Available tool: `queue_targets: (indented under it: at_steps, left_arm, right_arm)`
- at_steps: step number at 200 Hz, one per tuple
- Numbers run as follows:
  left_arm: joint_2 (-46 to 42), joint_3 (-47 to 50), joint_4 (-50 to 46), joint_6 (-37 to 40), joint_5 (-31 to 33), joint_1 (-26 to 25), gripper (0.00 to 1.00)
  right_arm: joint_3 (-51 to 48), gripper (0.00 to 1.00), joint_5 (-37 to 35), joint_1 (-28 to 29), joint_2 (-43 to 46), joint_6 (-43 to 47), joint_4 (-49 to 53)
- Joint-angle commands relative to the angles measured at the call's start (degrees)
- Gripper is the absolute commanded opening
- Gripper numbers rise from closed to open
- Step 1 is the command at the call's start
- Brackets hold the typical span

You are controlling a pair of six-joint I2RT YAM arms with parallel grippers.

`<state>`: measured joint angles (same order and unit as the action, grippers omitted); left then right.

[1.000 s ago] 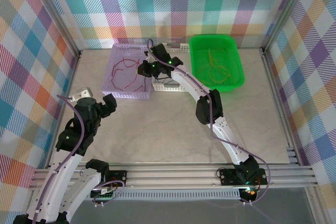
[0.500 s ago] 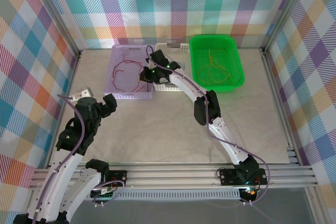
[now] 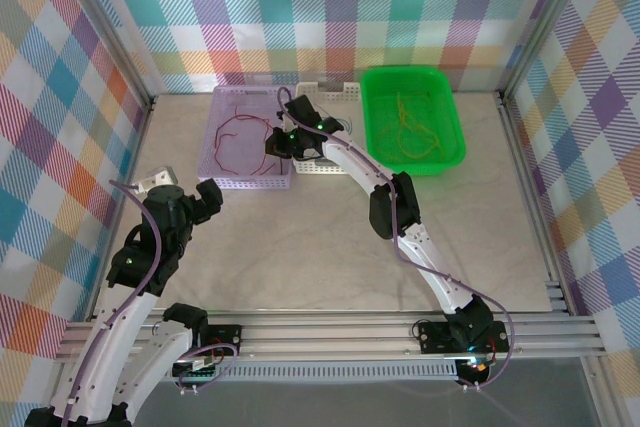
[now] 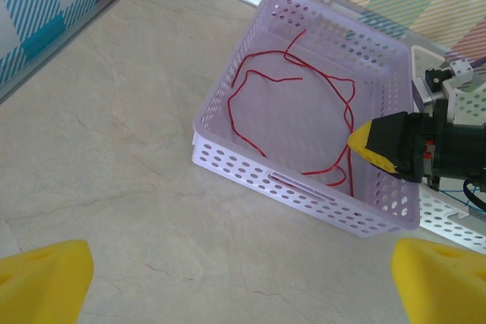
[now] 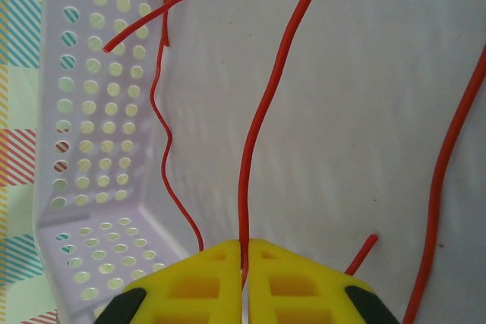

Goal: Untangle the cables

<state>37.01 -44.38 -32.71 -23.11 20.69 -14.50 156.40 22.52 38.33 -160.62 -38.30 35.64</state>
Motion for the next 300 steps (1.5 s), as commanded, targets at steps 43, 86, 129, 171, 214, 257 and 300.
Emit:
queue_targets:
  at_steps: [43,86,129,171,214,257,300]
  left_arm:
    - [0.3,0.6,0.9,-0.4,1.2,-0.2,1.0]
    - [0.4,0.5,0.7,-0.2,1.5,-0.2,1.0]
    - [0.4,0.5,0.6,-0.2,1.8,-0.2,1.0]
    - [0.4,0.7,0.7,-0.1,2.3,-0.3,1.0]
    - [0.7,1.7,1.4,-0.2,2.8,-0.9,1.0]
    - [1.6,1.9,0.9,-0.2,5.8,-2.4,1.0]
    - [2.8,3.6,2.3,-1.5,8.4,-3.3,1.0]
  right_arm:
    - [1.2,0.25,-0.7,0.7,4.2,1.2,1.3]
    - [1.1,0.4,-1.8,0.9,7.9,3.0,1.5]
    - [1.1,0.72,-4.8,1.4,11.8,5.3,2.9]
    - [-0.7,1.0,-10.7,2.9,16.6,10.8,4.4]
    - [-7.3,1.0,-15.7,4.1,23.8,15.3,4.0]
    - [-12.6,1.0,-19.2,4.3,30.5,18.8,5.3]
    - [-20.5,1.0,-23.5,4.4,39.1,22.7,6.2]
